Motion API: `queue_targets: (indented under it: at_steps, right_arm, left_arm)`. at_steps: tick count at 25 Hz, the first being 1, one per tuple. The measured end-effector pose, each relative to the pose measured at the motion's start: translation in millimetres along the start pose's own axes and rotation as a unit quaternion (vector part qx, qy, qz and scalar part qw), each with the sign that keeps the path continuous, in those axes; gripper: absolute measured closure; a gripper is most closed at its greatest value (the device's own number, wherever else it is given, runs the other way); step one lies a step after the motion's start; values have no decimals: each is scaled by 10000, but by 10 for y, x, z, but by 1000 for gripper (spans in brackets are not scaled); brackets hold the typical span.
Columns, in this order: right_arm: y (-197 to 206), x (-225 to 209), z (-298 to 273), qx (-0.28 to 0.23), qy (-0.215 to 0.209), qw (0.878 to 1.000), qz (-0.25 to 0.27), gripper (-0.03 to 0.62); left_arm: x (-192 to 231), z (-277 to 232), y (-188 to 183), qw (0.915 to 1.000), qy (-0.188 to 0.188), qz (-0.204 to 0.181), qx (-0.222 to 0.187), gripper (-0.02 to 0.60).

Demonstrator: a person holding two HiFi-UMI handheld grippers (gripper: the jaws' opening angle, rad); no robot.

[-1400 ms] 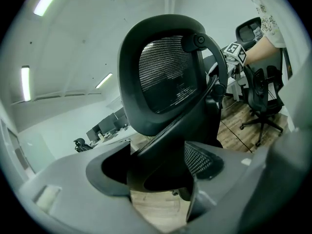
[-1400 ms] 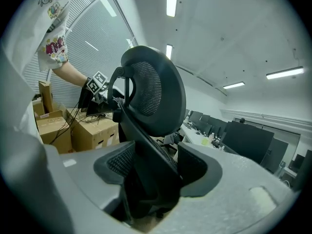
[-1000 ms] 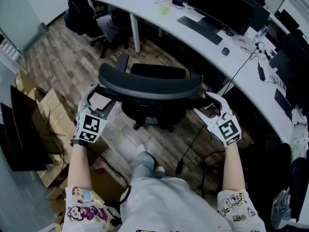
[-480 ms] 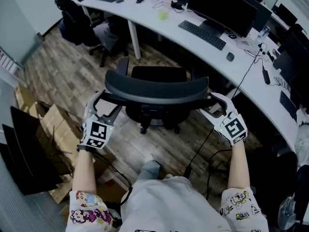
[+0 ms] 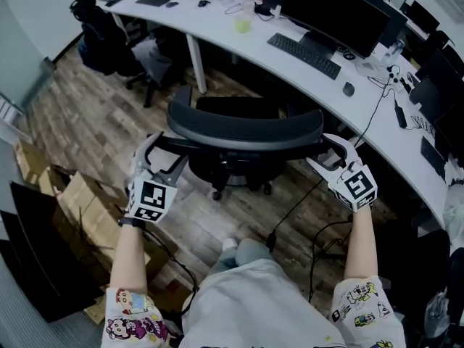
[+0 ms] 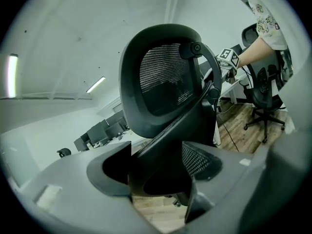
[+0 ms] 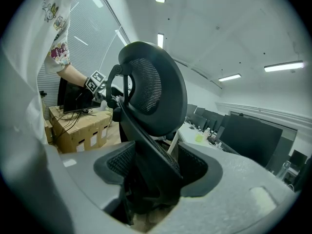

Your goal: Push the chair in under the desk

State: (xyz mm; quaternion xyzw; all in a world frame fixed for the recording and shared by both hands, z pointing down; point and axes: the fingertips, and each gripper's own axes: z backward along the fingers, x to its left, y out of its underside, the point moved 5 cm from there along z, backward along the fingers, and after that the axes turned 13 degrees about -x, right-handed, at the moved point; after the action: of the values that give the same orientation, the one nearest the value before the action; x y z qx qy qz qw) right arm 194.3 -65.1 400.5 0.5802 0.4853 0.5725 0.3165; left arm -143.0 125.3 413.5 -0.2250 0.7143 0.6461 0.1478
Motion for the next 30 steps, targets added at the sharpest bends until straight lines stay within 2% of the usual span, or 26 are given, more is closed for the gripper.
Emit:
queue_targets:
  at_steps: [8,30]
  right_arm:
    - [58,-243,-290,42,151,9999,-42,324]
    - [251,-993,-1034,24,484,9986,-195,332]
  left_arm:
    - [298,-401,115,9997,220,-19,-42,252]
    - [1052,-1541,394,9986,510,-114,-10,250]
